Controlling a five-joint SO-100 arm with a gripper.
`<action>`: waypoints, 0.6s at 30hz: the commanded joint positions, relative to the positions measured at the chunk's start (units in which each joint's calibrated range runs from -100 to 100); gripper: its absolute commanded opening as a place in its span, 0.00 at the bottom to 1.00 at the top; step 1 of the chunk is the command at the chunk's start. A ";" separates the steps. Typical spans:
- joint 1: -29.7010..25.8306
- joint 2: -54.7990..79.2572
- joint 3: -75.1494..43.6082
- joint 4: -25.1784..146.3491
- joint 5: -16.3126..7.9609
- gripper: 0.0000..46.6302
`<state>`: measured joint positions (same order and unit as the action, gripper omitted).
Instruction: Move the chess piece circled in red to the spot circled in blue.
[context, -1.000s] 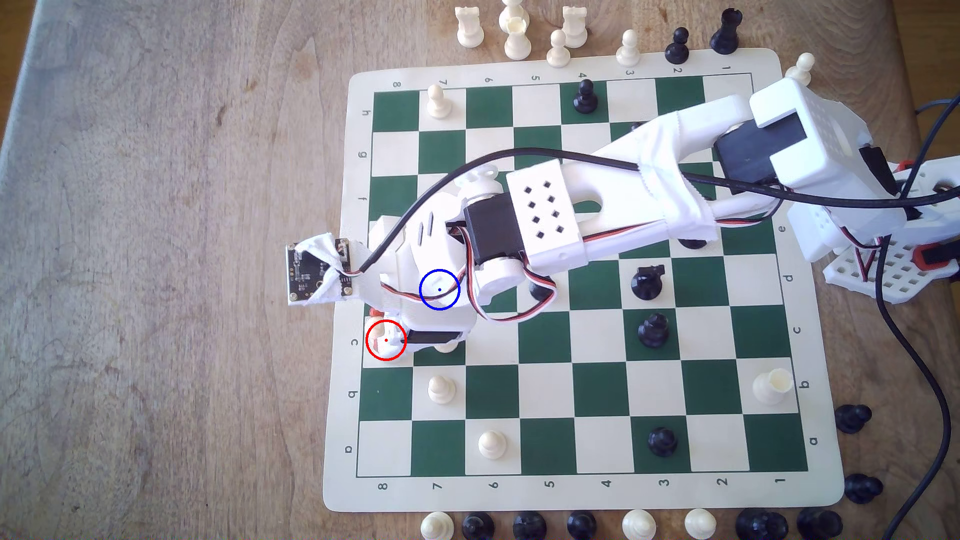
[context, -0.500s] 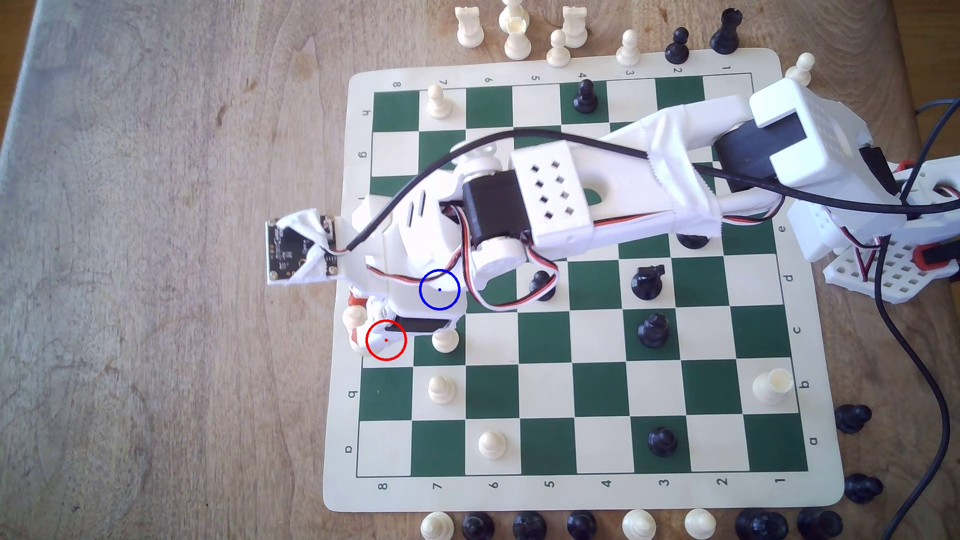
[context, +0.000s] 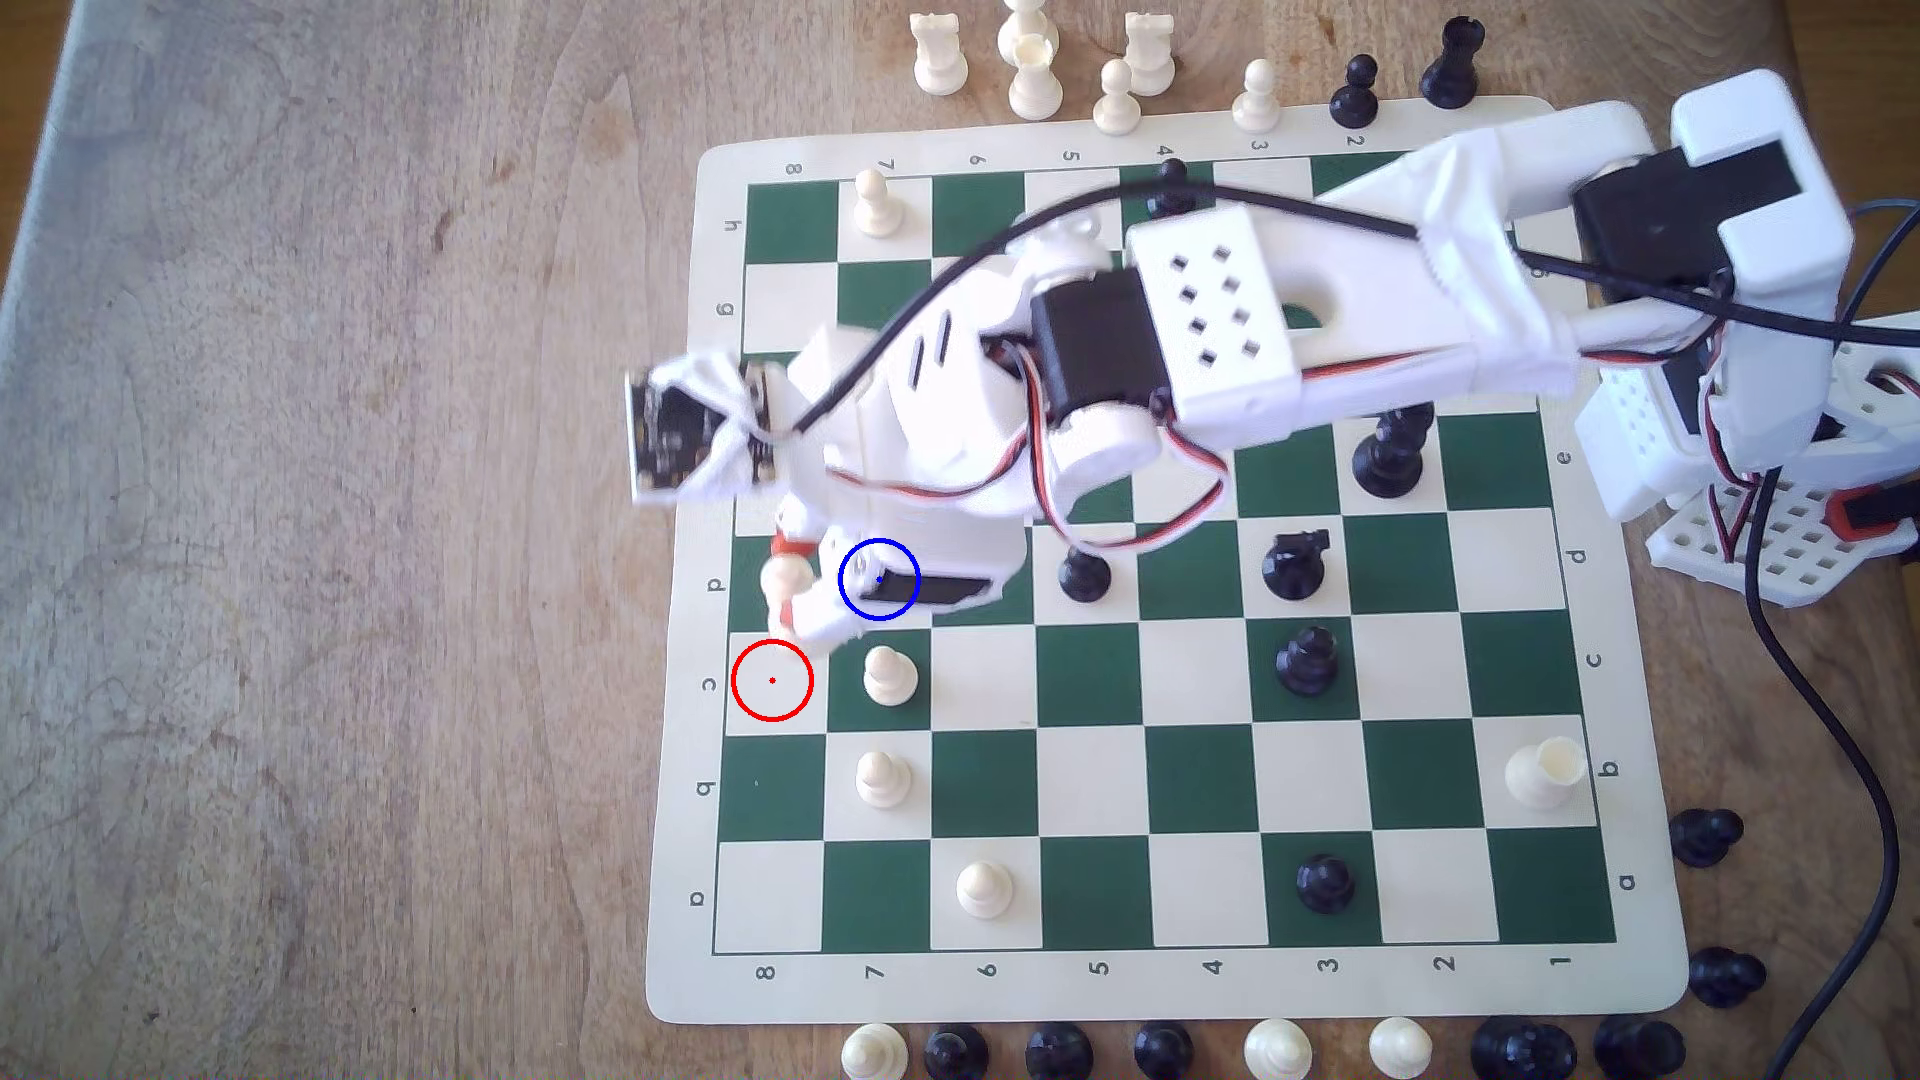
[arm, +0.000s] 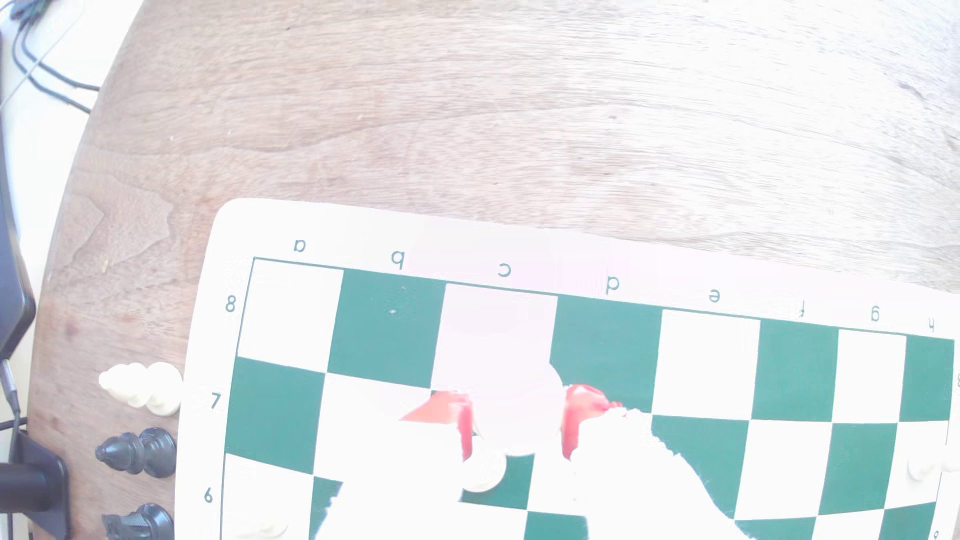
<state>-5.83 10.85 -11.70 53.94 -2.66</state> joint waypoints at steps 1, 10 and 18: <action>1.56 -10.26 2.73 -1.94 0.44 0.11; 2.74 -14.93 18.78 -9.06 1.03 0.11; 4.14 -12.29 20.14 -11.44 1.56 0.12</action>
<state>-2.43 2.81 9.72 43.90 -1.49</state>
